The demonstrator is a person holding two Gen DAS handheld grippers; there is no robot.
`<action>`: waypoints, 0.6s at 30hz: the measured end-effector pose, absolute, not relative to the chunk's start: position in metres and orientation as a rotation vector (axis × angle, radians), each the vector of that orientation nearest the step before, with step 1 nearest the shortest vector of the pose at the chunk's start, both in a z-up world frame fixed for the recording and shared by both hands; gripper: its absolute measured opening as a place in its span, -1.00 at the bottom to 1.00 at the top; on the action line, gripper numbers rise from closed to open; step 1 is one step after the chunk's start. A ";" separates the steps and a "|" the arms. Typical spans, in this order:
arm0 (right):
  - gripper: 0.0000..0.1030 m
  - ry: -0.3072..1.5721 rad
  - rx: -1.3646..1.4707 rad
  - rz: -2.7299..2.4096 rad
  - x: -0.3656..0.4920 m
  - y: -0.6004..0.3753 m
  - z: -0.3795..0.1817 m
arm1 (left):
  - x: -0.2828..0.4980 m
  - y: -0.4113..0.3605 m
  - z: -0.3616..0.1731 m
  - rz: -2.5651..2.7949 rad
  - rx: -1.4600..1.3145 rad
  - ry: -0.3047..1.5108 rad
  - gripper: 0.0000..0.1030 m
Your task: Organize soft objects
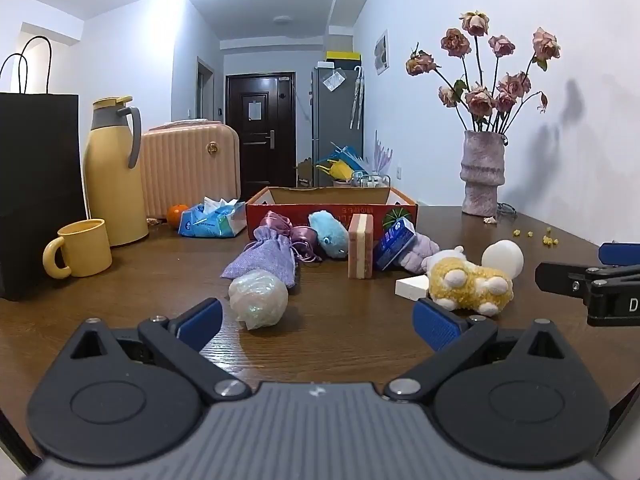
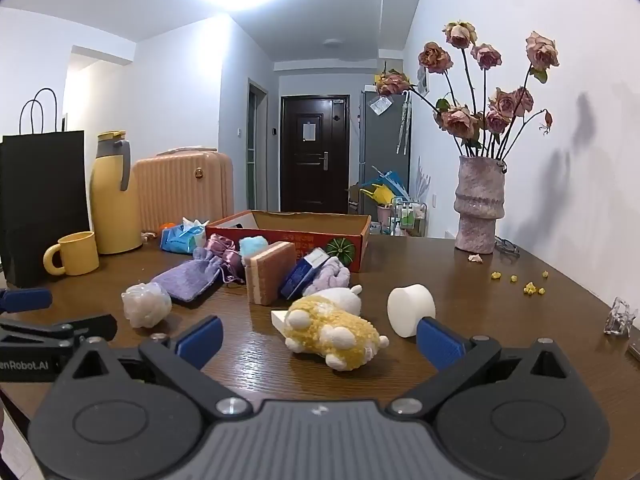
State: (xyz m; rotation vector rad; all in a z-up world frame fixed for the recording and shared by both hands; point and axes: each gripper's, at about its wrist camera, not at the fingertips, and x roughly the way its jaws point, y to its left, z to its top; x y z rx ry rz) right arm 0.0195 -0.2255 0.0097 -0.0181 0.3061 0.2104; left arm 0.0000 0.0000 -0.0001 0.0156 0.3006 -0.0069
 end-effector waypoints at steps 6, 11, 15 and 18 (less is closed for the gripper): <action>1.00 0.313 -0.025 0.207 0.019 -0.225 0.010 | 0.000 0.001 0.000 -0.003 0.006 0.304 1.00; 1.00 0.311 -0.030 0.209 0.018 -0.223 0.011 | 0.001 0.001 0.000 -0.007 0.006 0.305 1.00; 1.00 0.313 -0.027 0.209 0.018 -0.223 0.011 | 0.001 0.001 -0.001 -0.007 0.009 0.306 1.00; 1.00 0.314 -0.028 0.209 0.019 -0.223 0.011 | -0.001 0.002 0.001 -0.008 0.008 0.306 1.00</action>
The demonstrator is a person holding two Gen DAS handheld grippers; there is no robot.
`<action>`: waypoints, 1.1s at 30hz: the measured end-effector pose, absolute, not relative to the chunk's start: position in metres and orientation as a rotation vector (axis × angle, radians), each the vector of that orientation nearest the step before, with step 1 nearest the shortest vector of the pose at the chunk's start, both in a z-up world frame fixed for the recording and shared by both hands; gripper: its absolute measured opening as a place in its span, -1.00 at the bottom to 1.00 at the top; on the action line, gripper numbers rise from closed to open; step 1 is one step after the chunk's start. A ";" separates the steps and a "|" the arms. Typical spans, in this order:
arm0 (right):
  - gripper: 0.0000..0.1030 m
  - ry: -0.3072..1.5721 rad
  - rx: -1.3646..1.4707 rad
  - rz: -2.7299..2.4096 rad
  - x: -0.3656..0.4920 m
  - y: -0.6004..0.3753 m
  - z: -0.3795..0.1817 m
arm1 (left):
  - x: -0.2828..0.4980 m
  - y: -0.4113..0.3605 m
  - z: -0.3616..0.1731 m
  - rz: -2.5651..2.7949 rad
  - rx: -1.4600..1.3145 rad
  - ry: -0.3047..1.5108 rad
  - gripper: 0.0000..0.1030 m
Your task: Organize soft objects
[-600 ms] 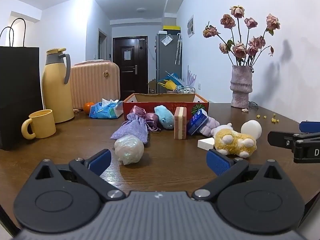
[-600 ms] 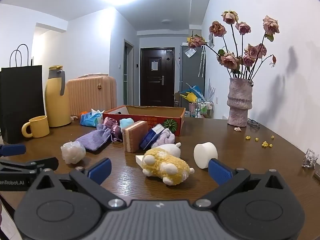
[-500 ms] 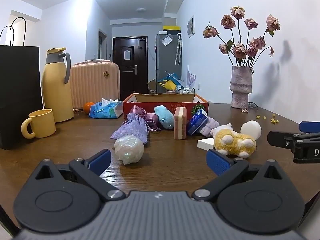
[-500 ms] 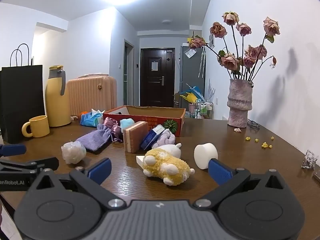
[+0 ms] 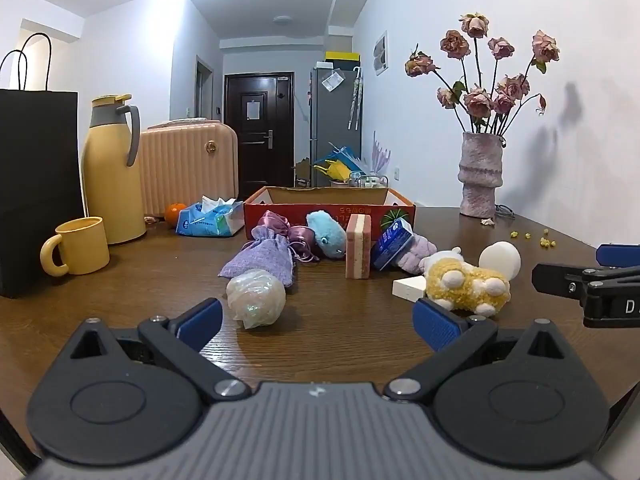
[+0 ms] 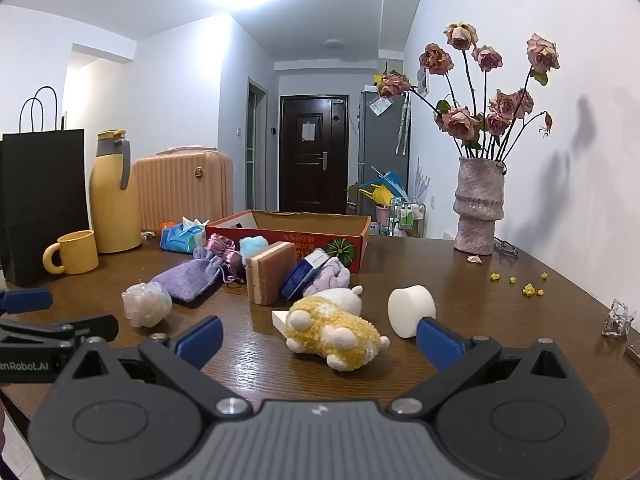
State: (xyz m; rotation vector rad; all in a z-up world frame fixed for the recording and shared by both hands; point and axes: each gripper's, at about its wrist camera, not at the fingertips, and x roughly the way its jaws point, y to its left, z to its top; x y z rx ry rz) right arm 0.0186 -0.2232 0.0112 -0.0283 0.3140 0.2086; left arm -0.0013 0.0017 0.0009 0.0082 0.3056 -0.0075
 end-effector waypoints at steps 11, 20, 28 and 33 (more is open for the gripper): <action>1.00 0.314 -0.026 0.209 0.018 -0.224 0.012 | -0.005 -0.003 0.005 -0.009 0.012 0.306 1.00; 1.00 0.314 -0.026 0.209 0.017 -0.225 0.011 | -0.005 -0.002 0.005 -0.010 0.011 0.306 1.00; 1.00 0.314 -0.025 0.210 0.016 -0.224 0.012 | -0.005 -0.002 0.005 -0.010 0.011 0.306 1.00; 1.00 0.314 -0.025 0.209 0.016 -0.224 0.012 | -0.005 -0.002 0.005 -0.010 0.011 0.305 1.00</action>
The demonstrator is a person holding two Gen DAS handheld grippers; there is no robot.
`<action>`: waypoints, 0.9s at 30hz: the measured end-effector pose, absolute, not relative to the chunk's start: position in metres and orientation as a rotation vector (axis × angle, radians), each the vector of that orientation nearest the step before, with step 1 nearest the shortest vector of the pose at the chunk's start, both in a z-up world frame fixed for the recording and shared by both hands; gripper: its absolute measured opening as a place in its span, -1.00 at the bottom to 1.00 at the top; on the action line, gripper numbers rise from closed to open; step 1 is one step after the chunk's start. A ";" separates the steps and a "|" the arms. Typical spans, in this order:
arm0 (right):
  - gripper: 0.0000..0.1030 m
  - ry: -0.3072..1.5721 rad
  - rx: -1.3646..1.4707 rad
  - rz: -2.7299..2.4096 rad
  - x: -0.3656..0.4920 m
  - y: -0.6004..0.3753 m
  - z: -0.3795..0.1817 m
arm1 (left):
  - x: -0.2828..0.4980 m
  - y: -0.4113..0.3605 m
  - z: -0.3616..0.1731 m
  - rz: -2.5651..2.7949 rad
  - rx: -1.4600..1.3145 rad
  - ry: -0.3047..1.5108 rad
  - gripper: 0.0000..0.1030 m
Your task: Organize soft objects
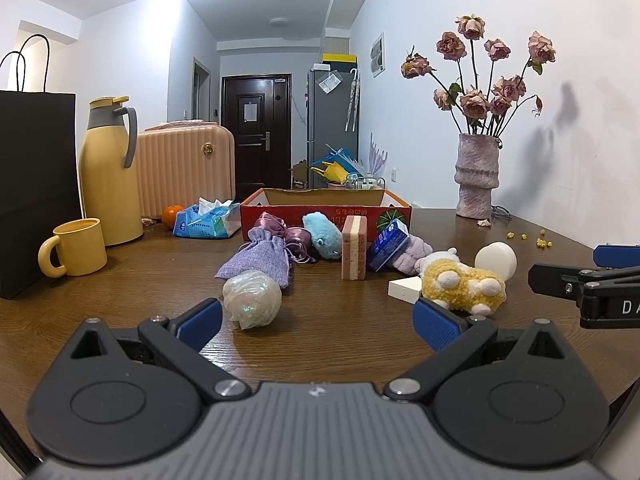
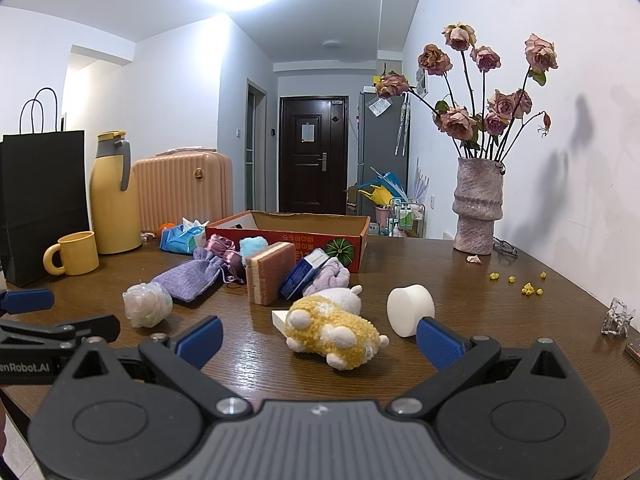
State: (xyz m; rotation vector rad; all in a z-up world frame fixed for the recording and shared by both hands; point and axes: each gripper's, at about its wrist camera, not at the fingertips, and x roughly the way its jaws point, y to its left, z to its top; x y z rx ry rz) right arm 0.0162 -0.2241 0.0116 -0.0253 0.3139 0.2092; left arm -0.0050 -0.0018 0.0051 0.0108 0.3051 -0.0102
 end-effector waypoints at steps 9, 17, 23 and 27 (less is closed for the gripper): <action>1.00 0.314 -0.025 0.209 0.016 -0.224 0.012 | -0.005 -0.001 0.005 -0.011 0.010 0.304 1.00; 1.00 0.315 -0.025 0.209 0.016 -0.223 0.012 | -0.006 -0.002 0.005 -0.011 0.009 0.304 1.00; 1.00 0.314 -0.025 0.209 0.017 -0.224 0.011 | -0.005 -0.001 0.005 -0.011 0.009 0.304 1.00; 1.00 0.315 -0.026 0.209 0.018 -0.224 0.011 | -0.006 -0.001 0.005 -0.011 0.009 0.303 1.00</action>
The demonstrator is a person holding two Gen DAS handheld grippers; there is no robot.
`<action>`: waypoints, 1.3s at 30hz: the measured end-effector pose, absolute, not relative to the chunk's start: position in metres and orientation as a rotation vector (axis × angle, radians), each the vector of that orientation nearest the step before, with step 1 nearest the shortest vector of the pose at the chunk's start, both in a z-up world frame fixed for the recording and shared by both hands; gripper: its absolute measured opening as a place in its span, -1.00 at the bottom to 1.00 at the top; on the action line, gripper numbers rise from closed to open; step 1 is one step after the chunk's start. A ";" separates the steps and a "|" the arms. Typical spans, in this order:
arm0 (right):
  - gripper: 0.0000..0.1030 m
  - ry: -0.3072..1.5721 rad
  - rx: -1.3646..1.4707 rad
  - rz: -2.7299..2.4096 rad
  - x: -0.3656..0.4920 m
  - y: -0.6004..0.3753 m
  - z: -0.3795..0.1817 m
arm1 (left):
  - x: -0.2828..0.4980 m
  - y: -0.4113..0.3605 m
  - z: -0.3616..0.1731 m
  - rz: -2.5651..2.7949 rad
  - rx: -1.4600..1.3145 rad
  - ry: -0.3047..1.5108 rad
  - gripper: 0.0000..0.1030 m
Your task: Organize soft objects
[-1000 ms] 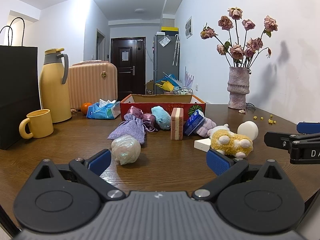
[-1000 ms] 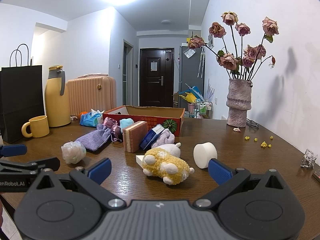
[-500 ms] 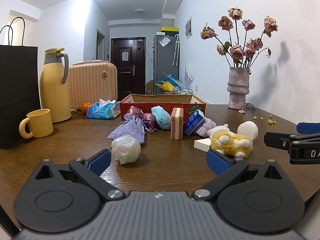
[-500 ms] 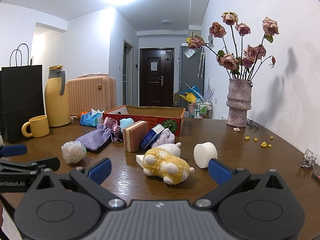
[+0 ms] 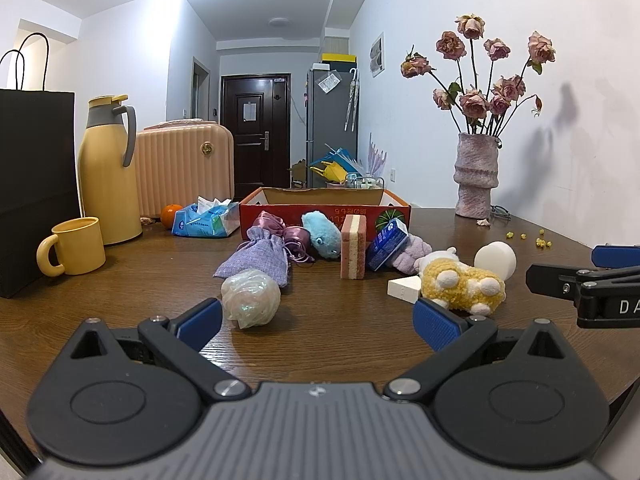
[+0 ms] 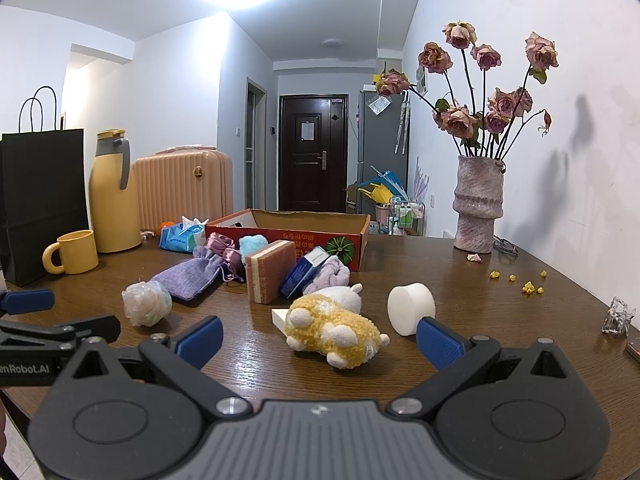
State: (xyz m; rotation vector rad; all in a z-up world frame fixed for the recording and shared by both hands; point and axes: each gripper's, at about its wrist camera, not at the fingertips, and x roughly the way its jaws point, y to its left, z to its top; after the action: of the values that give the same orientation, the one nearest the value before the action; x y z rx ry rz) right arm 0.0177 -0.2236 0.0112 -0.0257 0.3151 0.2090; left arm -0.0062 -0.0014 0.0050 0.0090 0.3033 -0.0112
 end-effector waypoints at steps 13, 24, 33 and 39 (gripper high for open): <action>1.00 0.322 -0.031 0.211 0.023 -0.223 0.007 | -0.002 -0.009 0.005 -0.018 0.009 0.299 1.00; 1.00 0.332 -0.052 0.214 0.043 -0.216 0.011 | 0.014 -0.001 0.007 -0.024 -0.008 0.297 1.00; 1.00 0.369 -0.079 0.223 0.074 -0.207 0.009 | 0.033 0.010 0.004 -0.012 -0.017 0.300 1.00; 1.00 0.403 -0.093 0.227 0.095 -0.199 0.003 | 0.046 0.018 0.001 0.003 -0.023 0.311 1.00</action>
State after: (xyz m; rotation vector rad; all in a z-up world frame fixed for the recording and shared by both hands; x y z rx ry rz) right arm 0.0948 -0.1994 0.0033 -0.0929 0.4034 0.2274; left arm 0.0462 0.0181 0.0006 -0.0231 0.3112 0.0029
